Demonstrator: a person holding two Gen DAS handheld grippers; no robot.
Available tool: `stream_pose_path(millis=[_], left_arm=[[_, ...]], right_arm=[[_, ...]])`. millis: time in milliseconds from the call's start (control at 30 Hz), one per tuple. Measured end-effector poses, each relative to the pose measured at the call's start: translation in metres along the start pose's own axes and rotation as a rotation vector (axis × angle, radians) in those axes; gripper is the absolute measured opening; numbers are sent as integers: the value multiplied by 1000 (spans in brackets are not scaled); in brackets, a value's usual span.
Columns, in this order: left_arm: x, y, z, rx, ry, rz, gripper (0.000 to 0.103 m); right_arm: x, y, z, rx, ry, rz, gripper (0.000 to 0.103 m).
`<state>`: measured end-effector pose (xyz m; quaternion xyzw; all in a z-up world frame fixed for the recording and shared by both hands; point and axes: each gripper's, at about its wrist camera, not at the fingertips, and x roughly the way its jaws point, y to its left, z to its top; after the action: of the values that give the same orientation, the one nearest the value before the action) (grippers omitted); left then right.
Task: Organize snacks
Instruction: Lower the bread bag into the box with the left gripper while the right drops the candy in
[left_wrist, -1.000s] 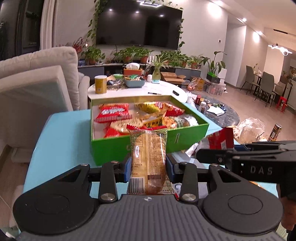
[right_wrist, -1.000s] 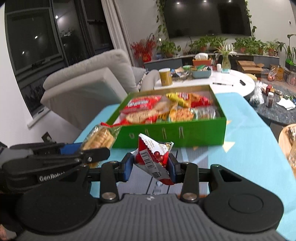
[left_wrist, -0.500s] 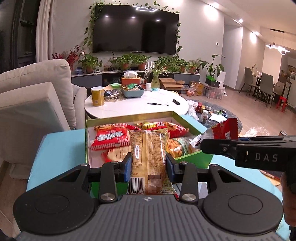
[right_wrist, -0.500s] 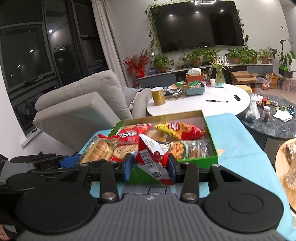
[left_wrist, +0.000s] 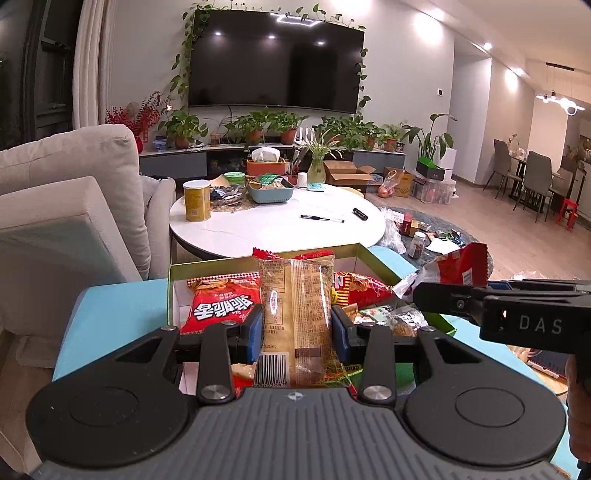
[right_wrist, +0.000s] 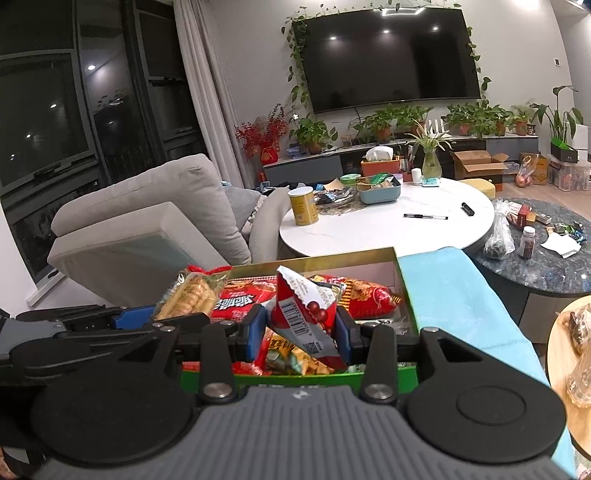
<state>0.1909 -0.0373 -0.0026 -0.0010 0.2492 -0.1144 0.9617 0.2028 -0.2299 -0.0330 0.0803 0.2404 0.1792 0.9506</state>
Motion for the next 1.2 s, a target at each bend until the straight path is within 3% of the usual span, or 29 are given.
stream_pose_path(millis=[633,1200], left_arm=[[64,13,16,12,71,110,35],[98,17,23,6,119,131,35]], right_arm=[[22,-18,8,17,14,-2,67],[33,-25,11,38,20,12,66]])
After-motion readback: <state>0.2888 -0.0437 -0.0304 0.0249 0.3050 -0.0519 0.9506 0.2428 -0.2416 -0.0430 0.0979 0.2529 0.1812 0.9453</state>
